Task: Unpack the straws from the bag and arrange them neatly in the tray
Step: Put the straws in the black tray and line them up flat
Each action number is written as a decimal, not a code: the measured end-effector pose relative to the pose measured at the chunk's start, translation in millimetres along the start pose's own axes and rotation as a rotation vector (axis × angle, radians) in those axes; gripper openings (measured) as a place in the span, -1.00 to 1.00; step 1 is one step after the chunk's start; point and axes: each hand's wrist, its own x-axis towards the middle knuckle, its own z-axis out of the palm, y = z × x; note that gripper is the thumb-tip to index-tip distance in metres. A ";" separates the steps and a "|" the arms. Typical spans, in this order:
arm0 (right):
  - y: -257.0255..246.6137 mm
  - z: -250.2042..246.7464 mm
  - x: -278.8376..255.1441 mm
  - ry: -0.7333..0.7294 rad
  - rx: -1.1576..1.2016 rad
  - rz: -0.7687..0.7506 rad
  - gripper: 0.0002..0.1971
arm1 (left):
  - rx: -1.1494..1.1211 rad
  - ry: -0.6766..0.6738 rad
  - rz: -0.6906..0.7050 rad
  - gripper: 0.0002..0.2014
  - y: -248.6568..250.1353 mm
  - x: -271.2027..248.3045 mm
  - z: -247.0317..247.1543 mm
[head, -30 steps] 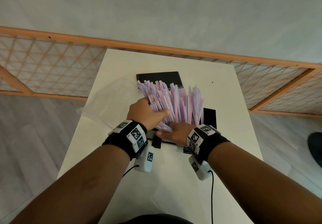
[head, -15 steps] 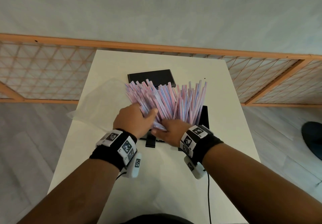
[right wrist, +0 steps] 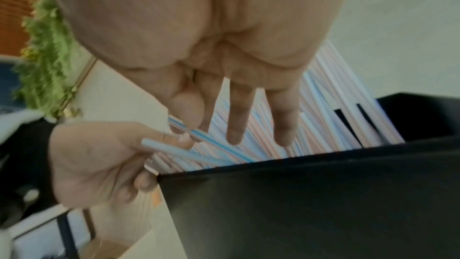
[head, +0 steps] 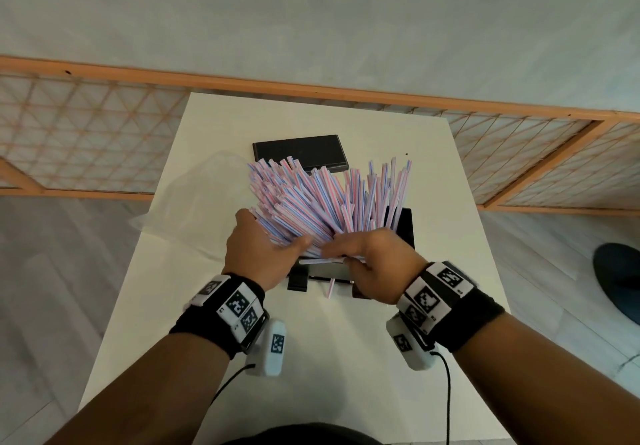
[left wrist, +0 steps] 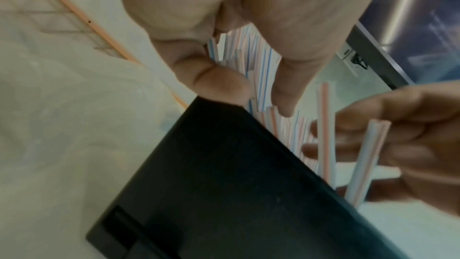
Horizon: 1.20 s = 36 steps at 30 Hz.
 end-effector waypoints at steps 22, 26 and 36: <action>20.7 1.4 25.0 0.236 -0.262 0.793 -0.78 | -0.018 -0.059 0.077 0.39 6.1 -11.7 5.2; 9.7 -21.1 15.3 0.421 -0.230 0.724 -0.84 | -0.061 -0.070 0.096 0.38 0.3 -7.5 7.1; 28.3 -57.4 19.4 0.627 -0.197 0.772 -0.88 | -0.084 -0.057 0.096 0.16 0.7 -11.5 8.0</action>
